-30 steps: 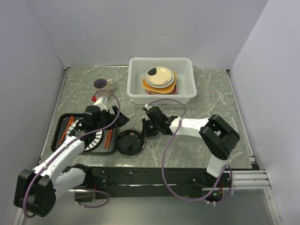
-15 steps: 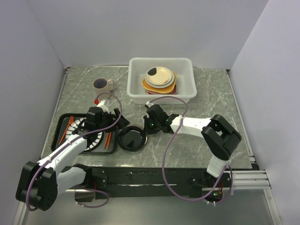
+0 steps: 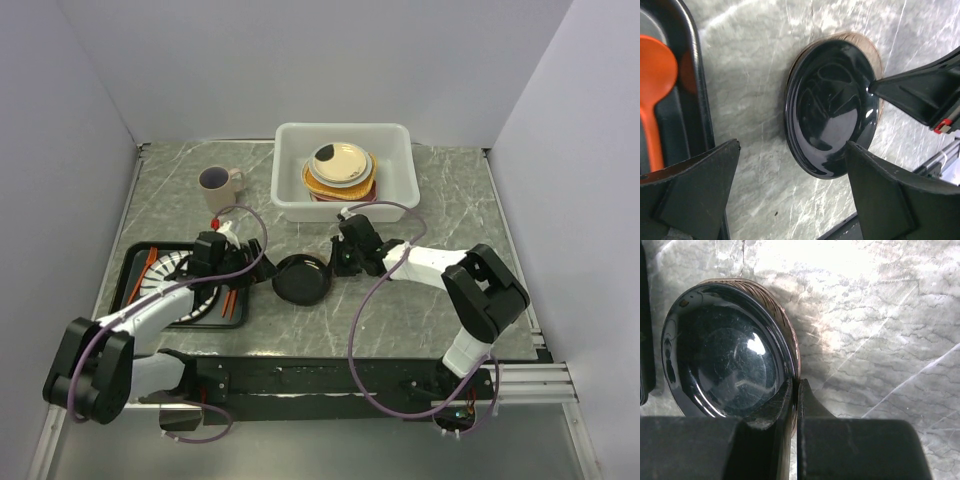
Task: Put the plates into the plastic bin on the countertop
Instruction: Move the plate to the center of the board, then pick up the plate at the center of the board.
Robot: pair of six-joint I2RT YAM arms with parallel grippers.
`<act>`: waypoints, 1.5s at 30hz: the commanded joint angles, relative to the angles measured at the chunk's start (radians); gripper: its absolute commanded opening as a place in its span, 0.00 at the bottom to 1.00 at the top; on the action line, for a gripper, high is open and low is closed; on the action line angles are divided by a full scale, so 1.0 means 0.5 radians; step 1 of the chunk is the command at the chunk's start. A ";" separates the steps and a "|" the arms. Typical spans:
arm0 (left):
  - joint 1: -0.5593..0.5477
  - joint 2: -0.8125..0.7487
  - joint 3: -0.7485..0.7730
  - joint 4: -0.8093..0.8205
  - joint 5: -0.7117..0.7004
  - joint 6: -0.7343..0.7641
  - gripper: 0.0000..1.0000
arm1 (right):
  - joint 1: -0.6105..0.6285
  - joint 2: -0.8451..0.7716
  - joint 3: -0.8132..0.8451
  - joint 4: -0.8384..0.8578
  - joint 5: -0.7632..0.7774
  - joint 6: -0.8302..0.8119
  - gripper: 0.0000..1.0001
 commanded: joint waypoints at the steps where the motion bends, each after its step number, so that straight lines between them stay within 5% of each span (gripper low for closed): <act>1: -0.009 0.112 -0.037 0.249 0.163 -0.010 0.87 | -0.021 -0.046 -0.040 -0.010 0.073 -0.081 0.00; 6: -0.051 0.244 -0.040 0.359 0.194 -0.041 0.76 | -0.024 -0.061 -0.046 -0.001 0.067 -0.078 0.00; 11: -0.137 0.403 0.006 0.430 0.200 -0.060 0.56 | -0.027 -0.073 -0.052 -0.007 0.073 -0.081 0.00; 16: -0.193 0.505 0.049 0.445 0.222 -0.050 0.01 | -0.036 -0.088 -0.068 -0.007 0.067 -0.084 0.00; 20: -0.196 0.434 0.055 0.375 0.169 -0.041 0.01 | -0.055 -0.198 -0.111 0.030 0.015 -0.048 0.15; 24: -0.196 0.302 0.074 0.268 0.093 -0.029 0.01 | -0.058 -0.377 -0.160 0.054 0.033 -0.032 0.57; 31: -0.193 0.121 0.111 0.148 0.028 -0.023 0.01 | -0.058 -0.607 -0.233 0.076 0.046 -0.017 0.89; 38: -0.193 -0.035 0.089 0.132 -0.009 -0.050 0.01 | -0.058 -0.662 -0.267 0.131 -0.028 -0.026 1.00; 45: -0.193 -0.103 0.089 0.129 0.022 -0.060 0.01 | -0.058 -0.638 -0.273 0.165 -0.098 -0.023 1.00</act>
